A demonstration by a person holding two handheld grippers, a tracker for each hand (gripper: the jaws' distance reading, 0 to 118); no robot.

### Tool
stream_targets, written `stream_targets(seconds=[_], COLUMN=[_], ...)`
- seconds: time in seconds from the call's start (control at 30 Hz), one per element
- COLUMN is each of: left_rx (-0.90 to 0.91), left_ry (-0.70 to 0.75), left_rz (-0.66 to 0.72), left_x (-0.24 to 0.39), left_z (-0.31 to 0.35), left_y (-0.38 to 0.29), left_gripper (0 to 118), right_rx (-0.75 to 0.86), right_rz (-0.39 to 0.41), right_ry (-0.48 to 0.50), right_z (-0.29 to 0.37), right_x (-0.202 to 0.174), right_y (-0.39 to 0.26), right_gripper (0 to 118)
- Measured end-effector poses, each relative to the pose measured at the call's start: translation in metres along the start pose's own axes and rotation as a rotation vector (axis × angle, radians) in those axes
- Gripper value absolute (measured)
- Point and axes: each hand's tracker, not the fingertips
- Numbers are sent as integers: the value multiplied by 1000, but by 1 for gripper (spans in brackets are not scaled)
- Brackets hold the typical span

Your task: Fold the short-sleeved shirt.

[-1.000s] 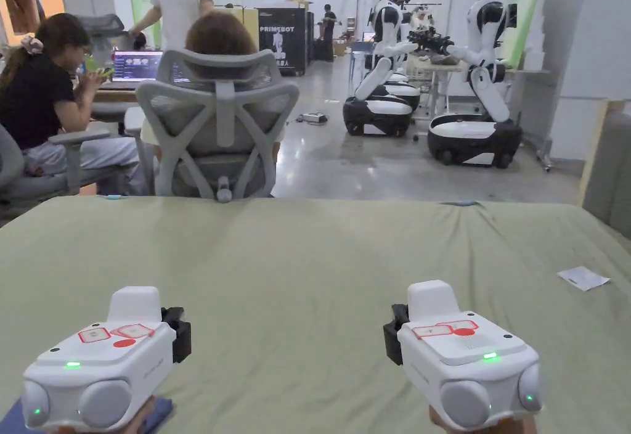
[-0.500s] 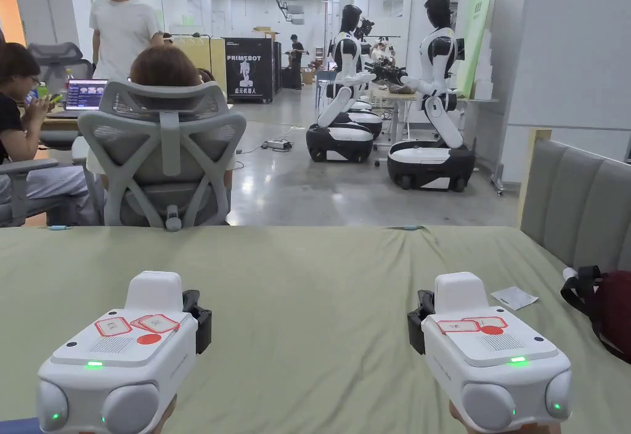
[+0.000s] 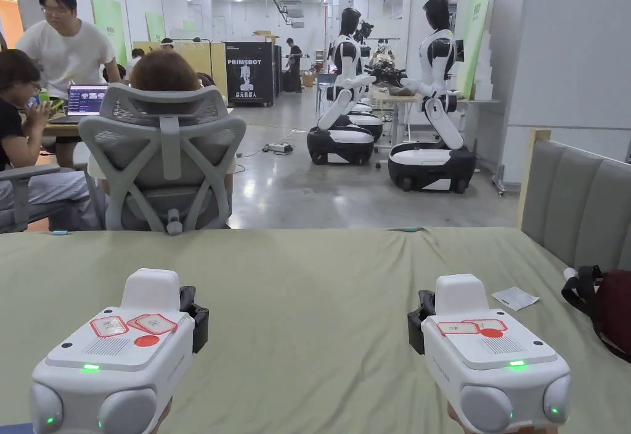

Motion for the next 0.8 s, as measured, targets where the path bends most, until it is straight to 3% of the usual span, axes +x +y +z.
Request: stream_targets(seconds=[0.07, 0.13, 0.17, 0.23, 0.3, 0.33, 0.37, 0.8], left_rx=[7, 8, 11, 17, 30, 35, 44, 43], left_ry=[5, 5, 8, 14, 19, 21, 11, 5], left_rz=[-1, 3, 4, 4, 4, 2, 3, -3], left_x=[-1, -2, -3, -4, -4, -4, -4, -2], left_z=[0, 0, 0, 0, 0, 0, 1, 1], left_y=[0, 0, -1, -1, -5, -5, -7, -7], left_gripper=[11, 30, 43, 85, 118, 118, 118, 118], right_rx=[3, 5, 3, 4, 16, 19, 19, 29], right_rz=[-5, -8, -10, -14, -11, -12, -13, -12], right_ry=[-3, -6, -3, 2, -7, -7, -7, -6], right_z=[0, 0, 0, 0, 1, 1, 1, 2], right_x=[1, 1, 1, 0, -2, -3, -3, -4], right_y=[0, -1, -1, -1, -2, -2, -3, -3], right_gripper=[8, 32, 41, 68, 103, 116, 118, 118])
